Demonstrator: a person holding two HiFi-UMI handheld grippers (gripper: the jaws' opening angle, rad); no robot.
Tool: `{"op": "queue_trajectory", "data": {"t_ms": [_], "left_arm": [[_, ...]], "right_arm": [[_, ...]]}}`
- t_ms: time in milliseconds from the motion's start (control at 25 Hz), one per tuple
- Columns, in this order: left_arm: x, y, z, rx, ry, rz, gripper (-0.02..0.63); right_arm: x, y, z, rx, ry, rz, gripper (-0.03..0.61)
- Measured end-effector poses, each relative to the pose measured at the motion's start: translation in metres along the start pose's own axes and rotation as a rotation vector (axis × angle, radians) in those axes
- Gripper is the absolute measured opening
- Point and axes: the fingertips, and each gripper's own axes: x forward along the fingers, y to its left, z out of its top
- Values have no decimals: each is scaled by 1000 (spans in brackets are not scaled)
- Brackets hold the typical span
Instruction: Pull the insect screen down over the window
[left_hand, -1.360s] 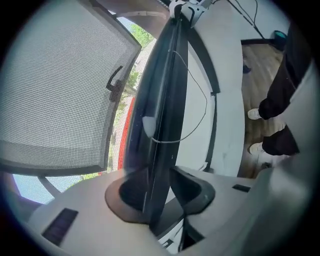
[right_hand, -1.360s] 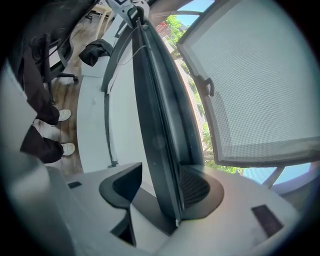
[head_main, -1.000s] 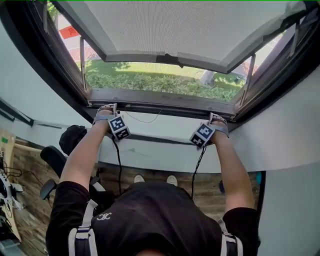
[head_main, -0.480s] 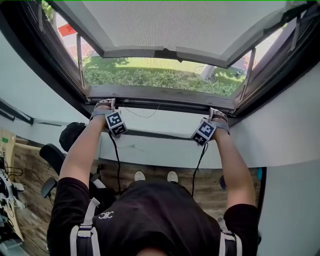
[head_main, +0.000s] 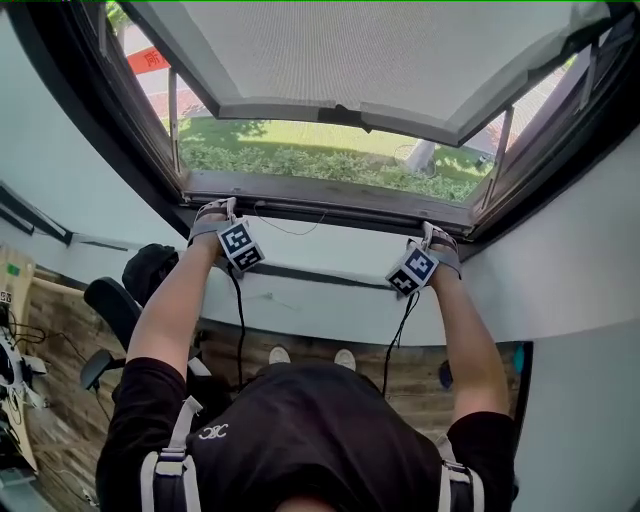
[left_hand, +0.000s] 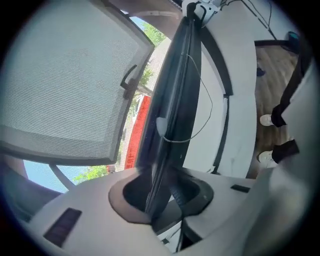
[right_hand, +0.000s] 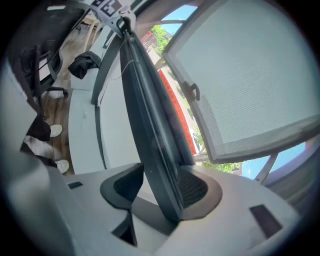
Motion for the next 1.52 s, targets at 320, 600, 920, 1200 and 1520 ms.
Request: {"op": "queue_trajectory", "data": {"t_ms": [320,600,920,1200,1520], "left_arm": [[-43,2,60,-541,-150,-67,15],[-127,61,123,-965,-498,-112,15],[-265,121,143,-1121,-826,12,14],[-260,87,130,-1141,-778,-15,14],[-257,80,130,-1140,-779,-50,14]], "right_arm": [[-57,-30,52,429,-348,-68,8],[-122,-64,86,829,-634,-40,6],[-236,-111,108,996,-968,-126,5],[-240,-92,107,1029,-930,-103,4],[-226,-83,103,1051,-886,-83,3]]}}
